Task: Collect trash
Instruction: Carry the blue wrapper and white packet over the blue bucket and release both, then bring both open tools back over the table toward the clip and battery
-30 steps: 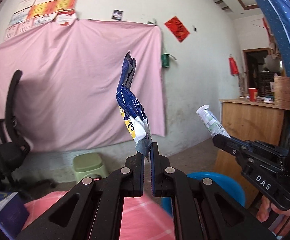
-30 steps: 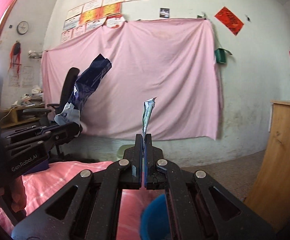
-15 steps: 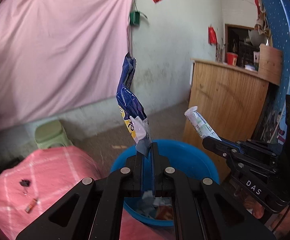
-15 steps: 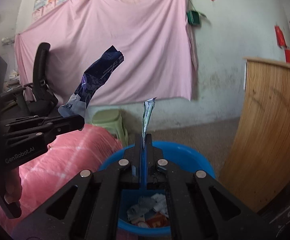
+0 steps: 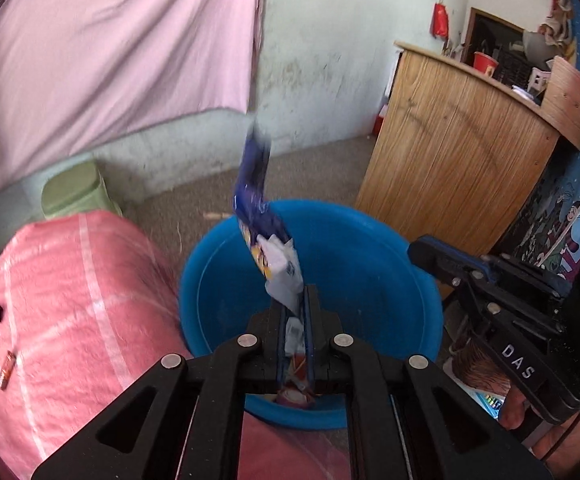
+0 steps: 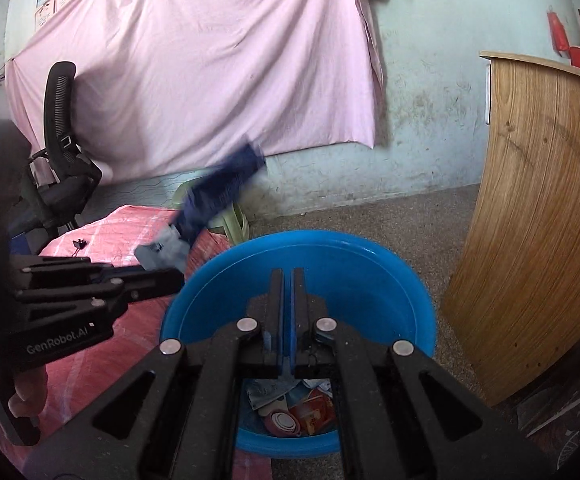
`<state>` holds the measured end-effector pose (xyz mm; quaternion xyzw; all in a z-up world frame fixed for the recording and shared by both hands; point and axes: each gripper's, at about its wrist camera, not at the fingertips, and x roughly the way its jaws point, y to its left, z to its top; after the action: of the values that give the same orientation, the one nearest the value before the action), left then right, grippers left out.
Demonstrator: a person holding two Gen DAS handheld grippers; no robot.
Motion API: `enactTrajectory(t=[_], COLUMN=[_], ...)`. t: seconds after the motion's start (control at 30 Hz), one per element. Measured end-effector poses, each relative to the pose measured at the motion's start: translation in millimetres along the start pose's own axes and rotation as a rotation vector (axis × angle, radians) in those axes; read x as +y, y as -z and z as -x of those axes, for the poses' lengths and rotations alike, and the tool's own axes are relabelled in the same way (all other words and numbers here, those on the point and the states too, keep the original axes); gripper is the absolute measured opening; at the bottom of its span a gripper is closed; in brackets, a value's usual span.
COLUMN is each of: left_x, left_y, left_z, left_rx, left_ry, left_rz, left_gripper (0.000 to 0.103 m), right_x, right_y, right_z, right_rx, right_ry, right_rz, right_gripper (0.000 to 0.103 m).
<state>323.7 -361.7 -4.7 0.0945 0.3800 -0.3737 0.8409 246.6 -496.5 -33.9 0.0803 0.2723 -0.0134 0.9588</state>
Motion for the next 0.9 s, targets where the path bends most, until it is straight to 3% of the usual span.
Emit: enactTrajectory(t=[0.03, 0.1, 0.17, 0.37, 0.6, 0.67, 0.73, 0.8, 0.9], left_x=[0, 1, 5, 26, 54, 61, 68, 75, 85], left_y=[1, 2, 4, 10, 19, 23, 27, 33, 42], left_z=[-2, -2, 5, 30, 79, 92, 107, 120, 140], left_rx=[0.008, 0.009, -0.016, -0.119, -0.289, -0.327, -0.368, -0.41, -0.475], left_ry=[0.001, -0.002, -0.014, -0.058, -0.171, -0.204, -0.243, -0.28, -0.341], left_rz=[0.003, 0.011, 0.022, 0.097, 0.178, 0.188, 0.205, 0.222, 0.236], left_gripper=[0.012, 0.028, 0.034, 0.038, 0.053, 0.057, 0.067, 0.087, 0.095], right_x=[0, -1, -1, 5, 25, 32, 41, 51, 63], right_y=[0, -2, -4, -12, -25, -31, -37, -41, -45], right_z=[-1, -1, -1, 3, 18, 22, 26, 30, 33], right_rx=[0.001, -0.001, -0.008, -0.047, -0.133, -0.162, -0.192, -0.224, -0.263], right_ry=[0.002, 0.002, -0.001, -0.013, -0.034, -0.049, -0.062, -0.079, -0.104], right_rz=[0.0, -0.005, -0.008, -0.003, 0.006, 0.006, 0.009, 0.01, 0.011], right_gripper=[0.024, 0.025, 0.026, 0.037, 0.054, 0.062, 0.07, 0.08, 0.096])
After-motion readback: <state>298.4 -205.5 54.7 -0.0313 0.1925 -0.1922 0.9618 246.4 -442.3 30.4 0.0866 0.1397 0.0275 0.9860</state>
